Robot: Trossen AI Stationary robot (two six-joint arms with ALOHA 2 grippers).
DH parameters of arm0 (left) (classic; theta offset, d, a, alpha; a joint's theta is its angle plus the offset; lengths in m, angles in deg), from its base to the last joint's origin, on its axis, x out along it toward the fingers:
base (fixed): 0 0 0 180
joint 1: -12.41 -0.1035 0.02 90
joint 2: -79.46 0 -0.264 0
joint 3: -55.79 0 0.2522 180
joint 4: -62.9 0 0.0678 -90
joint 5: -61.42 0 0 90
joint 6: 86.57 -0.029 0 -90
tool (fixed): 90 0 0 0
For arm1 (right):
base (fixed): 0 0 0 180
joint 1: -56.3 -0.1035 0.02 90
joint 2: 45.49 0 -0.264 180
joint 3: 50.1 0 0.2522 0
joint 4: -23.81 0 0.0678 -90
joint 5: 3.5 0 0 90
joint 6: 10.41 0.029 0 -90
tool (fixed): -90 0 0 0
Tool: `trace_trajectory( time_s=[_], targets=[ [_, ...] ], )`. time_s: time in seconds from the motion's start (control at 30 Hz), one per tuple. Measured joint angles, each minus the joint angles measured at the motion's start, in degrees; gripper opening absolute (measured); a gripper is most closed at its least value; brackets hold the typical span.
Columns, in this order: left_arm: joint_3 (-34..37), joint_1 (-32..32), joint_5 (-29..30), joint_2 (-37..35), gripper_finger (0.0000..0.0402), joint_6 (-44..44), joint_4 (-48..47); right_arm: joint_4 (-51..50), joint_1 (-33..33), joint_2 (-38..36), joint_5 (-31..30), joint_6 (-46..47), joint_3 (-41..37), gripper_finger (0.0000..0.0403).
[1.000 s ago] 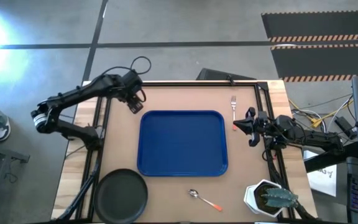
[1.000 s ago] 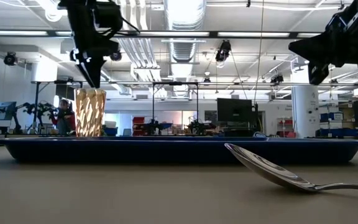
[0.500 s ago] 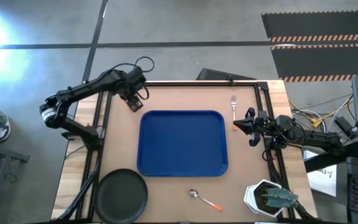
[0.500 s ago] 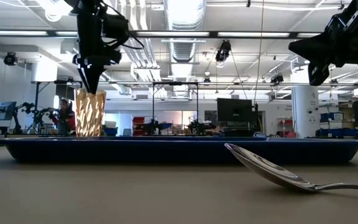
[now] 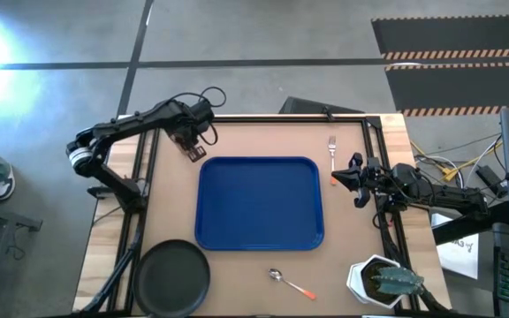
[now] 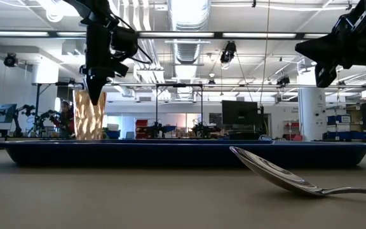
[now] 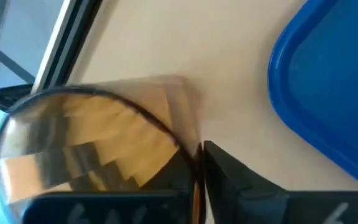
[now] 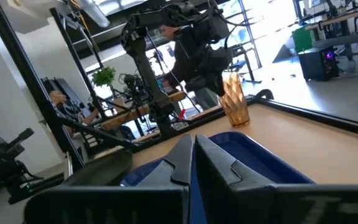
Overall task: Pick and place plate/cup/fork/spoon on tray
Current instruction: Put the glass cup on the blue tray
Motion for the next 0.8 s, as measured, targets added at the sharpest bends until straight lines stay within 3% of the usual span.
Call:
trace_trajectory(
  time_s=[0.23, 0.37, 0.5, 0.67, 0.8],
  targets=[
    [-4.36, 2.17, 1.89, -3.59, 0.0001, 0.24, -1.05, -0.02, 0.0, 0.0, 0.0, -0.02, 0.01, 0.0009],
    [-11.48, 6.05, -1.91, -7.08, 0.0001, 2.98, -0.94, -0.04, -0.02, 0.02, -0.02, -0.02, 0.0, 0.0009],
    [-19.92, 13.15, -6.32, -8.28, 0.0001, 6.34, -0.48, -0.02, -0.02, 0.01, -0.19, -0.02, 0.02, 0.0009],
    [-25.78, 24.33, -3.81, -5.81, 0.0, 8.21, -0.62, -0.02, -0.02, 0.02, -2.9, -0.02, 0.0, 0.0009],
    [-27.1, 29.1, -3.82, -1.85, 0.0, 11.48, -0.91, -0.02, -0.02, 0.01, -3.13, -0.01, 0.0, 0.0009]
  ],
)
